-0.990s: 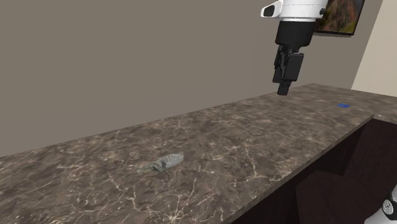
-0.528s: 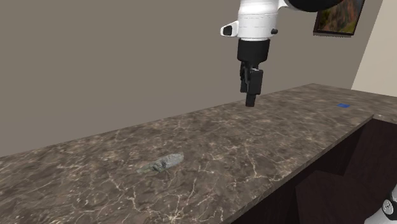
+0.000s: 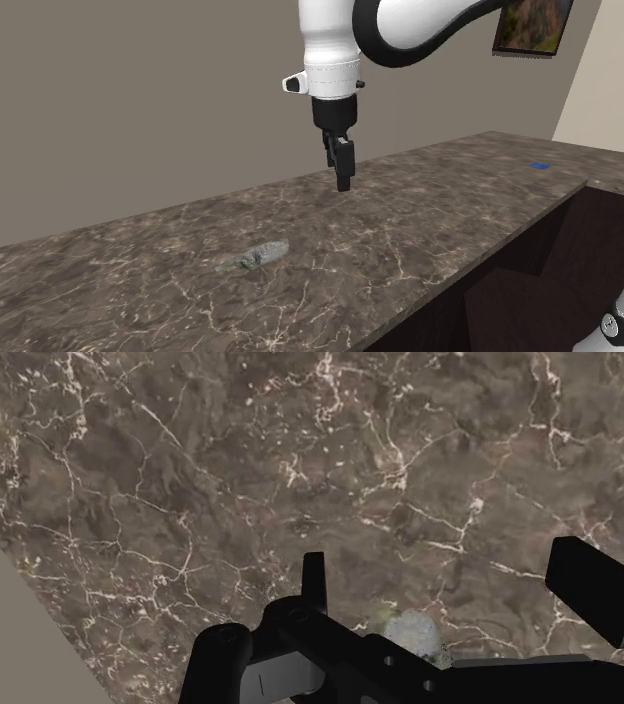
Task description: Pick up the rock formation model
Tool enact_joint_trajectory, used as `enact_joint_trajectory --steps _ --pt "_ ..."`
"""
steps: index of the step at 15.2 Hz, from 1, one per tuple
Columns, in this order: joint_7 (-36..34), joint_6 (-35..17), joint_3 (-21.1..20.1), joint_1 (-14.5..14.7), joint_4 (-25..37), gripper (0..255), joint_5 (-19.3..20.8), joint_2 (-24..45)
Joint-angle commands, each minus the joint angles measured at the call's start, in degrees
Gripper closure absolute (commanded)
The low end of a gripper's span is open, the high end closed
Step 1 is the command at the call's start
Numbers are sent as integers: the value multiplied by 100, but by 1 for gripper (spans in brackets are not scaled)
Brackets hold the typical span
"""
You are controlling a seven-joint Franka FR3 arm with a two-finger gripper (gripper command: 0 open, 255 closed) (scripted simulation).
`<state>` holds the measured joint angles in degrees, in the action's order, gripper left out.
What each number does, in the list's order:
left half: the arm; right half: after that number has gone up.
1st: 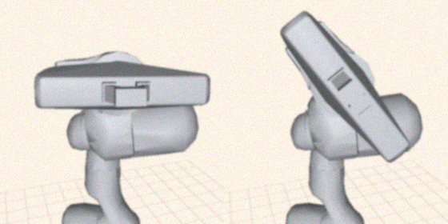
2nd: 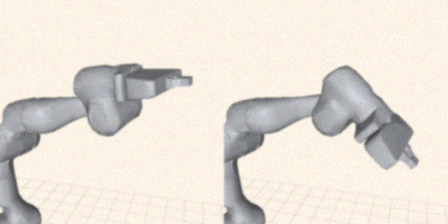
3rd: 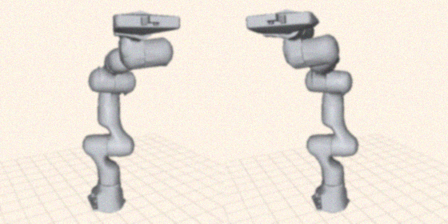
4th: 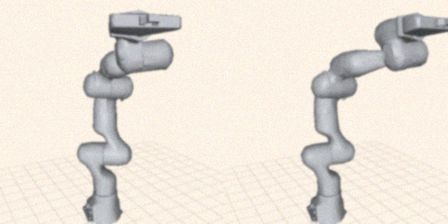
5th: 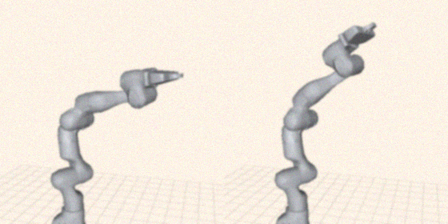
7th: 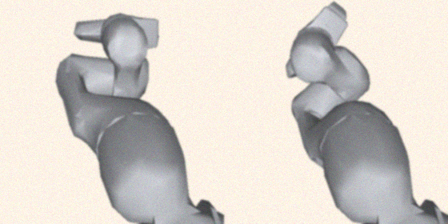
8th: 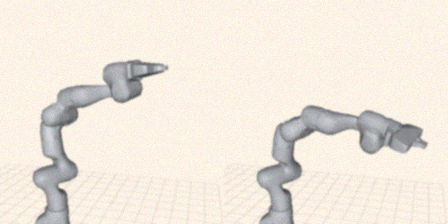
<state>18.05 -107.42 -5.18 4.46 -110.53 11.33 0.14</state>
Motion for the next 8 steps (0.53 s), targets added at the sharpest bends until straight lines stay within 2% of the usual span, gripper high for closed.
enact_joint_trajectory --steps 1,8 --pt "158 -32 -46 47 383 0 113 514" --pt "668 227 -208 322 1952 0 518 2184"
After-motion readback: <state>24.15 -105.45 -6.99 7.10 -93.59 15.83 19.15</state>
